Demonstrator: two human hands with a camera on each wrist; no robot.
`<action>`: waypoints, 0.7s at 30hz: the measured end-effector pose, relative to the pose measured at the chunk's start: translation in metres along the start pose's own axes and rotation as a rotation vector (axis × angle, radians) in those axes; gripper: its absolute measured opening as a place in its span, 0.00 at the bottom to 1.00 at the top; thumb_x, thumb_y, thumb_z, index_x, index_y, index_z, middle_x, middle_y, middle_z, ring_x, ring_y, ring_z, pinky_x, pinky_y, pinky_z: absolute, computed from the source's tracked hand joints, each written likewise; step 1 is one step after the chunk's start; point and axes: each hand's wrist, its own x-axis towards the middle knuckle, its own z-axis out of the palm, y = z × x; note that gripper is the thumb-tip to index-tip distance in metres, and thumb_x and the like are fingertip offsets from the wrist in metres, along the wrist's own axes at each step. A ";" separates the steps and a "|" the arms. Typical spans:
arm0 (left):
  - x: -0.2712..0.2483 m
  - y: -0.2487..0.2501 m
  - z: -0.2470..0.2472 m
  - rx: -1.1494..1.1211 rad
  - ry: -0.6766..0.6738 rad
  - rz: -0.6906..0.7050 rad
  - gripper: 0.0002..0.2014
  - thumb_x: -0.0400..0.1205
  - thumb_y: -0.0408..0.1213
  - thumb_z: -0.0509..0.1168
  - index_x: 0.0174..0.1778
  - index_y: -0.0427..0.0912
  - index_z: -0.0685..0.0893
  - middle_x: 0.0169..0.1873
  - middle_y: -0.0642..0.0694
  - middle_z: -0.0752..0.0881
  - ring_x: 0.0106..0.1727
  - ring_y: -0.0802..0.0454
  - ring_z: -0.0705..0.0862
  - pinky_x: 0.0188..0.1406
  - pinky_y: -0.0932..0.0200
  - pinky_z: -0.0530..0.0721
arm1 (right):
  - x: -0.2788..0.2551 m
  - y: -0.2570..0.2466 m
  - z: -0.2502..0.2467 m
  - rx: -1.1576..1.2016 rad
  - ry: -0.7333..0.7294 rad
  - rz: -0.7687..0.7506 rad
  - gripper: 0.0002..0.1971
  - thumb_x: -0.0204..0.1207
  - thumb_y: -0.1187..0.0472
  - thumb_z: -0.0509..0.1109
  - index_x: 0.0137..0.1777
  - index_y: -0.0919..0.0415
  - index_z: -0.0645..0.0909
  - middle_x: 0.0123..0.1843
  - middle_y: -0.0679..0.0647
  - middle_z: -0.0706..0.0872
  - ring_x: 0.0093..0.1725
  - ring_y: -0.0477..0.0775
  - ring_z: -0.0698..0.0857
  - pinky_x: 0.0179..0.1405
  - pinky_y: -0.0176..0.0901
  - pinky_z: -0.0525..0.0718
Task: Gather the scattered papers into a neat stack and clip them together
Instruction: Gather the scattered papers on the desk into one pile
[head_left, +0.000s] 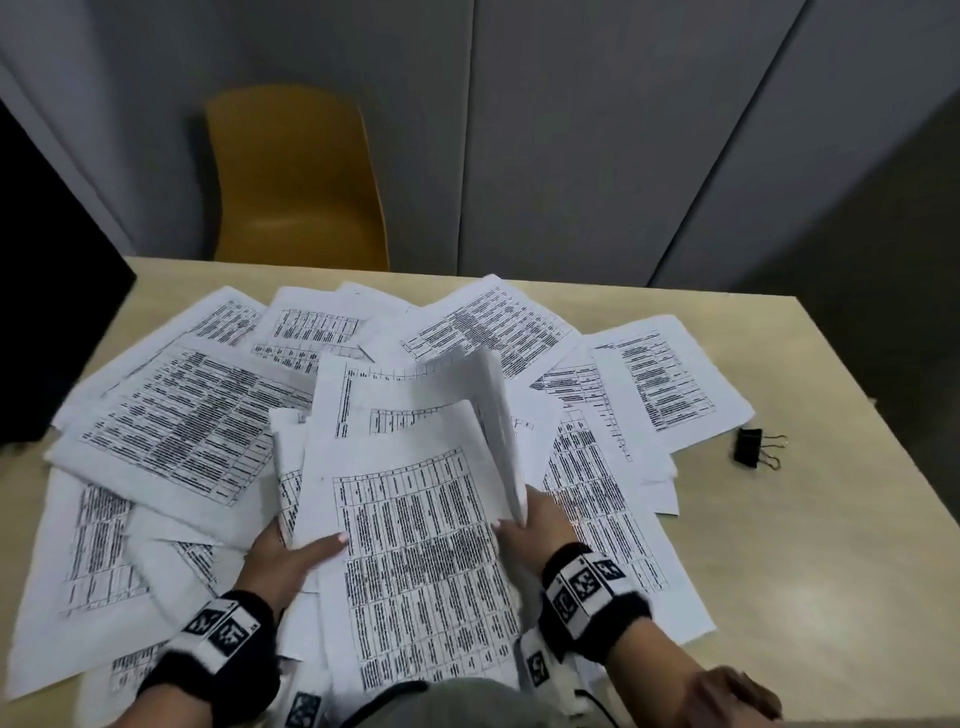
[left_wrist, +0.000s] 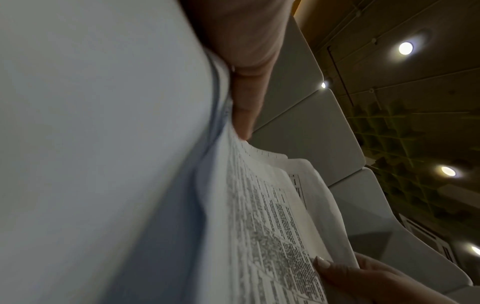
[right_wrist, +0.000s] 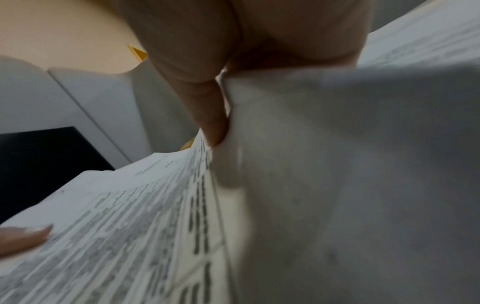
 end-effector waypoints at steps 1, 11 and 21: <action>0.000 -0.001 0.000 0.031 0.006 0.003 0.26 0.69 0.23 0.74 0.64 0.34 0.79 0.55 0.35 0.87 0.57 0.38 0.85 0.66 0.38 0.77 | 0.001 0.000 0.001 -0.013 -0.019 -0.009 0.16 0.77 0.60 0.68 0.63 0.63 0.74 0.53 0.57 0.85 0.45 0.53 0.85 0.30 0.31 0.81; -0.004 -0.007 -0.007 -0.010 0.032 -0.024 0.25 0.76 0.26 0.68 0.70 0.35 0.74 0.60 0.37 0.83 0.58 0.43 0.79 0.70 0.43 0.68 | 0.075 0.029 -0.111 0.068 0.546 0.293 0.23 0.72 0.56 0.72 0.66 0.60 0.74 0.67 0.70 0.76 0.65 0.70 0.78 0.65 0.55 0.76; 0.001 -0.007 -0.016 -0.202 0.060 -0.127 0.22 0.77 0.22 0.63 0.68 0.31 0.74 0.61 0.30 0.81 0.55 0.37 0.80 0.68 0.40 0.71 | 0.128 -0.038 -0.100 0.395 0.241 0.215 0.16 0.72 0.60 0.71 0.47 0.76 0.83 0.30 0.60 0.84 0.35 0.61 0.83 0.45 0.56 0.85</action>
